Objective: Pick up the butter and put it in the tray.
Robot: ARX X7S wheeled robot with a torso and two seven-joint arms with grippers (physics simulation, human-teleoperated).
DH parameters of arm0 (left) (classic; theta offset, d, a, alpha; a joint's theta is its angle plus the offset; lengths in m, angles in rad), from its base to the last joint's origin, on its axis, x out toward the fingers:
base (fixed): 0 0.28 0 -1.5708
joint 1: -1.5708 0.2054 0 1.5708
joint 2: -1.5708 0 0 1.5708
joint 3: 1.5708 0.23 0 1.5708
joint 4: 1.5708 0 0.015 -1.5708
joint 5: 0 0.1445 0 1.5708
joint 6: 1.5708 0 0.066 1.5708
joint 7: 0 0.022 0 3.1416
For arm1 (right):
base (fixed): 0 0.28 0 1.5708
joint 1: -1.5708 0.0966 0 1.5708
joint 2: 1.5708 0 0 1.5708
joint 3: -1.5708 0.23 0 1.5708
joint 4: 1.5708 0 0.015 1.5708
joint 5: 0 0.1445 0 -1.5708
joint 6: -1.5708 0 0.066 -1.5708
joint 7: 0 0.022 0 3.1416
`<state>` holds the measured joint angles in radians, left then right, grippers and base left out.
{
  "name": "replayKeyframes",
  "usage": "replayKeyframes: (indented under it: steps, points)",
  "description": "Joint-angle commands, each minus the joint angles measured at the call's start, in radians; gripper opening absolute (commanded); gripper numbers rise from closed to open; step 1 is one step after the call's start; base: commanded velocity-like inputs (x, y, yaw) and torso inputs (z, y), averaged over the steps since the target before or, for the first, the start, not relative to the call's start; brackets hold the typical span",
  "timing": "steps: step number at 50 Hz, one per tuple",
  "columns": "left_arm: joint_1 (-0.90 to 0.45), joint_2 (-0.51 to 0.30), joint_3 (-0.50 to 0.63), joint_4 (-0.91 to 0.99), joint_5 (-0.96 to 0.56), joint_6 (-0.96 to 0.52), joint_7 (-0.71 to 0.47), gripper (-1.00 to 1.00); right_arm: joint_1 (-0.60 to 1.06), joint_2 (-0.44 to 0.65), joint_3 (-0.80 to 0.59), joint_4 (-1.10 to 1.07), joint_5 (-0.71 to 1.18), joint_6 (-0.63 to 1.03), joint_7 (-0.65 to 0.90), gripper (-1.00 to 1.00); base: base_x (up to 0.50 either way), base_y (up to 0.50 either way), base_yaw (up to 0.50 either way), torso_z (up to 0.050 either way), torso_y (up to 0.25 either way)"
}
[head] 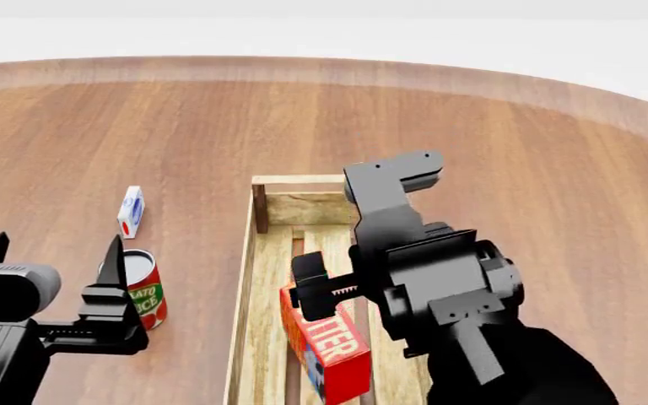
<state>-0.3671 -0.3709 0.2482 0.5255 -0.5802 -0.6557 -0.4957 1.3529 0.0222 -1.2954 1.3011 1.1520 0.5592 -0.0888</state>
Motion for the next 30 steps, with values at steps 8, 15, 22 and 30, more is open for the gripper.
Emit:
replayKeyframes:
  steps: [8, 15, 22, 30]
  points:
    - [-0.006, 0.017, -0.022, -0.003, 0.014, 0.013, 0.014, 1.0, 0.085, -0.022, -0.139, -0.018, 0.099, -0.056, 0.015, 1.0, 0.0, 0.0, 0.0, 0.0, 0.0]
    - [-0.008, 0.015, -0.02, -0.001, 0.01, 0.01, 0.011, 1.0, 0.08, -0.022, -0.143, -0.021, 0.118, -0.138, 0.014, 1.0, 0.0, 0.0, 0.0, 0.0, 0.0]
    - [-0.007, 0.012, -0.023, 0.001, 0.008, 0.013, 0.01, 1.0, -0.017, 0.304, -0.088, -0.71, 0.097, -0.32, 0.407, 1.0, 0.0, 0.0, 0.0, 0.0, 0.0]
    - [-0.004, 0.009, -0.022, 0.007, 0.006, 0.016, 0.008, 1.0, -0.111, 0.481, -0.057, -1.09, 0.038, -0.455, 0.616, 1.0, 0.0, 0.0, 0.0, 0.0, 0.0]
